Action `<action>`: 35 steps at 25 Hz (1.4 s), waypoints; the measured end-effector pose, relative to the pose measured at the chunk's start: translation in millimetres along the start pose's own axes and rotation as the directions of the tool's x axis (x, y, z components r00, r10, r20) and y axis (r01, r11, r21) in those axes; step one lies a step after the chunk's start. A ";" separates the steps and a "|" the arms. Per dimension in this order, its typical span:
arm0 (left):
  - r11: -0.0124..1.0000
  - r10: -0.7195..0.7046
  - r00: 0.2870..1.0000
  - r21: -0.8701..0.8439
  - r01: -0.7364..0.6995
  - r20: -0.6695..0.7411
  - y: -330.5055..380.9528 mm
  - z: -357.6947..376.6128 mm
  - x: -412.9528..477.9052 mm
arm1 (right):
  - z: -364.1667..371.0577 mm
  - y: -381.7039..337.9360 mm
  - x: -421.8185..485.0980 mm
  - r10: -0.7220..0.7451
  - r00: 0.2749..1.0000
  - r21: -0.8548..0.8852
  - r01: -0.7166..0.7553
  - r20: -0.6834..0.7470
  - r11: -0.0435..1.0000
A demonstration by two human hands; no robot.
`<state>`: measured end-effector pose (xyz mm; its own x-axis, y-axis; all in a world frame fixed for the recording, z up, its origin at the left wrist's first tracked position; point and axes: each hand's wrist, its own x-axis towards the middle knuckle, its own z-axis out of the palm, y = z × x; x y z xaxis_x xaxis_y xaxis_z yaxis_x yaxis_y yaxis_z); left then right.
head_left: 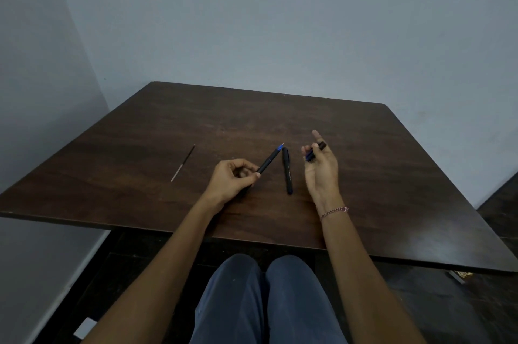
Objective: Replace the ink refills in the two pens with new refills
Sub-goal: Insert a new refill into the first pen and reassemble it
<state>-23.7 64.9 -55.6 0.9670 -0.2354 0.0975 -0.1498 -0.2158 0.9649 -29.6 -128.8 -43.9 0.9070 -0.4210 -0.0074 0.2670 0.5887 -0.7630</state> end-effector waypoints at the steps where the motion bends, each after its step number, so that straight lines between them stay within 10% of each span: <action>1: 1.000 0.000 1.000 0.004 0.000 0.008 0.8 0.3 -1.1 | -1.7 -0.8 -0.4 0.007 0.999 0.026 -0.008 0.036 1.000; 13: 0.999 0.016 1.000 0.049 -0.015 -0.003 1.3 -0.1 -2.3 | -6.1 4.6 -1.8 -0.107 0.994 -0.347 0.094 -0.019 0.933; 35: 0.999 0.023 0.998 0.047 -0.025 0.050 -4.3 -0.9 -0.9 | -4.8 3.1 -5.4 -0.195 0.981 -0.218 0.186 -0.019 0.958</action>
<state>-23.7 66.9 -59.6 0.9518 -0.2876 0.1069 -0.1834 -0.2541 0.9496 -35.3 -128.0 -49.3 0.8315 -0.5402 0.1292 0.3535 0.3353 -0.8733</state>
